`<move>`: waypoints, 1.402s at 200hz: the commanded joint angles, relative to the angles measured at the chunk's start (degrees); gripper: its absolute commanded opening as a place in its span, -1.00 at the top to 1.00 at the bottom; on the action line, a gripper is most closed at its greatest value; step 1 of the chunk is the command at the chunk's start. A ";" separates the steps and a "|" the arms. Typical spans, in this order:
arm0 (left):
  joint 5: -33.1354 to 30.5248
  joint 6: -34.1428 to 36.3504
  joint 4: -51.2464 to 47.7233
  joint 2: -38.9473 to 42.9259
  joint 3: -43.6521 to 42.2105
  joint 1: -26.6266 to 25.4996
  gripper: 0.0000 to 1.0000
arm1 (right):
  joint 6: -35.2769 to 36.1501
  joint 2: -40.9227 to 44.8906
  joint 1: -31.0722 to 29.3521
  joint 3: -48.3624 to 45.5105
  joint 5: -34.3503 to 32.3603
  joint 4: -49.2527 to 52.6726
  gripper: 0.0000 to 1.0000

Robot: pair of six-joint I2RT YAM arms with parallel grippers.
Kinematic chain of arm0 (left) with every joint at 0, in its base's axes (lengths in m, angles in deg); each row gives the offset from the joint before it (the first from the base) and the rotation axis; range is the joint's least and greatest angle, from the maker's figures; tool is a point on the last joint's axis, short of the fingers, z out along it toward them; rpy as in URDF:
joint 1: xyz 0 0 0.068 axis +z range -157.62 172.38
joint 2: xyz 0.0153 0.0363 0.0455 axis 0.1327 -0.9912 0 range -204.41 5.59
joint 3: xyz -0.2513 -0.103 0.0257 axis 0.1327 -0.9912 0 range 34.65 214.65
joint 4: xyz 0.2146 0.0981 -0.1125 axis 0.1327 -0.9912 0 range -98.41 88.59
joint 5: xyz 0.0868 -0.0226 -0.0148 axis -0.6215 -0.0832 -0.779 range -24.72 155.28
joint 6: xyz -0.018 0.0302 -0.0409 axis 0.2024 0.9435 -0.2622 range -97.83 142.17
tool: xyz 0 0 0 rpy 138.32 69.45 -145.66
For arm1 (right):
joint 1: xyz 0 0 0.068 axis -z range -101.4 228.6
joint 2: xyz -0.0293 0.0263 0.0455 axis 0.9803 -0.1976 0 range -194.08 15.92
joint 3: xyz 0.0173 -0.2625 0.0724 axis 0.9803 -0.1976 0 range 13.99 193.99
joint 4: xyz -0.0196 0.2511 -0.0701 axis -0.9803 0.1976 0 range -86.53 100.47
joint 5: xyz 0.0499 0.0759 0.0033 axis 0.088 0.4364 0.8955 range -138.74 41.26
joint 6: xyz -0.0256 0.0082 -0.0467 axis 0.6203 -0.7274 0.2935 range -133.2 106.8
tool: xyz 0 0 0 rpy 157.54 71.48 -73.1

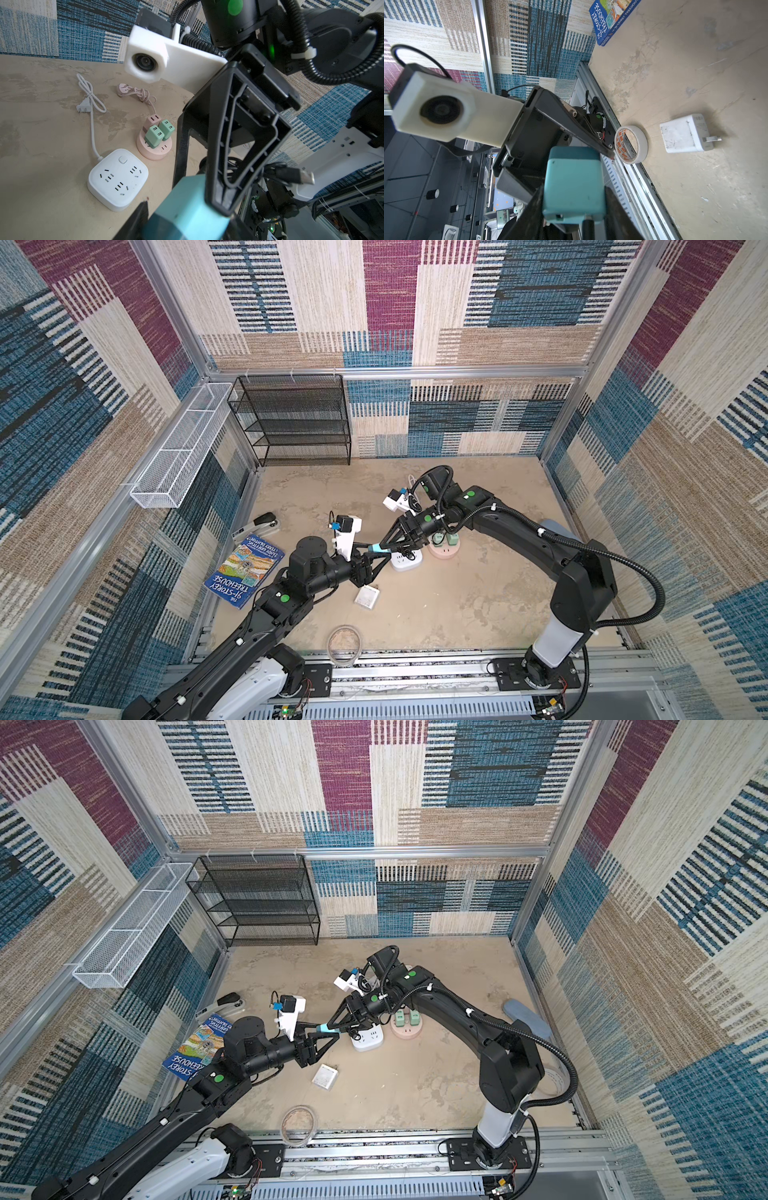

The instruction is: Insert the plug

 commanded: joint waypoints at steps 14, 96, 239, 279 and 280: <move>-2.05 0.31 4.35 0.93 1.05 0.06 0.02 | -0.09 -1.56 -0.09 1.48 3.66 1.07 1.00; -3.99 -0.02 4.70 0.11 0.68 0.06 0.76 | 0.51 -4.66 0.28 4.62 0.92 3.53 1.00; -3.53 4.48 4.65 -1.40 -0.16 -0.29 1.00 | 2.72 -6.27 0.28 2.19 5.28 4.59 0.52; -3.28 4.71 4.69 -1.92 -0.05 -0.46 1.00 | 1.70 -5.79 0.19 1.46 5.56 3.44 0.44; -3.23 4.71 4.74 -1.93 0.00 -0.46 1.00 | 1.64 -5.80 0.19 1.41 5.56 3.37 0.43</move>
